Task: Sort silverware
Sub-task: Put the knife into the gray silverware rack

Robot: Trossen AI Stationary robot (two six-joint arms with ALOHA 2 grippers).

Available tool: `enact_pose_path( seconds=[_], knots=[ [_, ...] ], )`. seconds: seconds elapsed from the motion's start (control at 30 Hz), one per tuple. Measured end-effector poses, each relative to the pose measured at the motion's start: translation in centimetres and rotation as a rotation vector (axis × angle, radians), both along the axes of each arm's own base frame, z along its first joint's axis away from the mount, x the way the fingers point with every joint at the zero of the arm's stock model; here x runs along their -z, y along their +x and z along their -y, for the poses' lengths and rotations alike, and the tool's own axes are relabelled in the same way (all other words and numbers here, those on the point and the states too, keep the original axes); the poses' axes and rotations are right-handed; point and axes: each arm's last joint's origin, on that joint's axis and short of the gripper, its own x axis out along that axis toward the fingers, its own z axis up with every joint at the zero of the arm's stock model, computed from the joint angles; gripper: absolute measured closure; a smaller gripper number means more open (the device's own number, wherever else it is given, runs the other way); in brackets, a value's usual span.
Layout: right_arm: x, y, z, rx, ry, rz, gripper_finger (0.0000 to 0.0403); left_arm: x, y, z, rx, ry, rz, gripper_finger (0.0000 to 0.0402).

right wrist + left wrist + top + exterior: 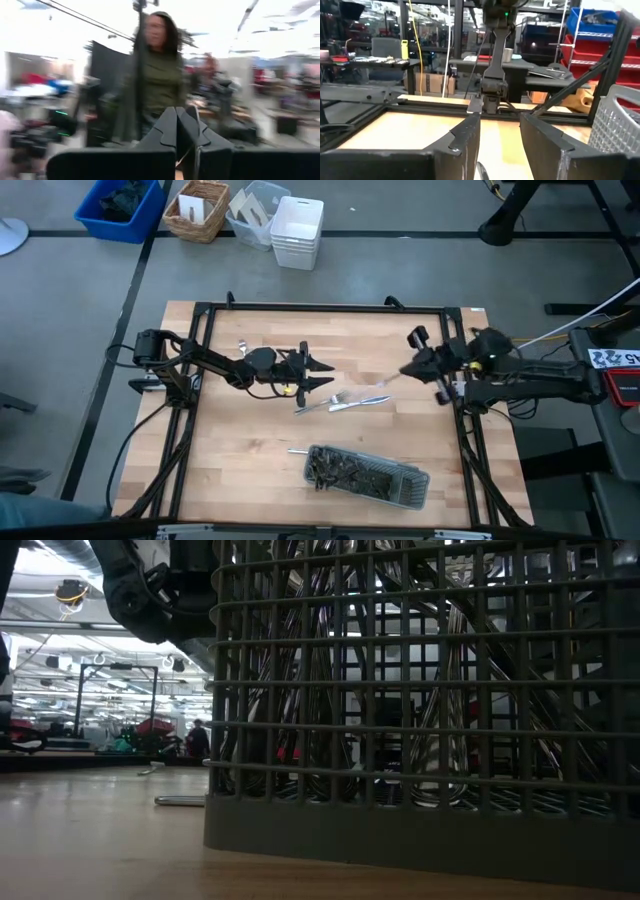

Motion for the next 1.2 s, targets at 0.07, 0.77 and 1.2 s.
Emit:
enact_pose_path(
  seconds=[0.07,0.77,1.2],
  knots=[
    [-0.9,-0.5,-0.3,-0.094,0.009,0.016,0.0402,-0.1,0.0,0.0,0.002,-0.021,0.006,0.027],
    [0.0,2.1,-3.8,-0.732,0.012,-0.245,0.0403,-0.1,0.0,0.0,0.007,-0.085,0.008,0.027],
    [3.2,4.5,-7.2,-0.807,-0.11,-0.314,0.0403,-0.1,0.0,0.0,0.008,-0.087,0.008,0.027]
  ],
)
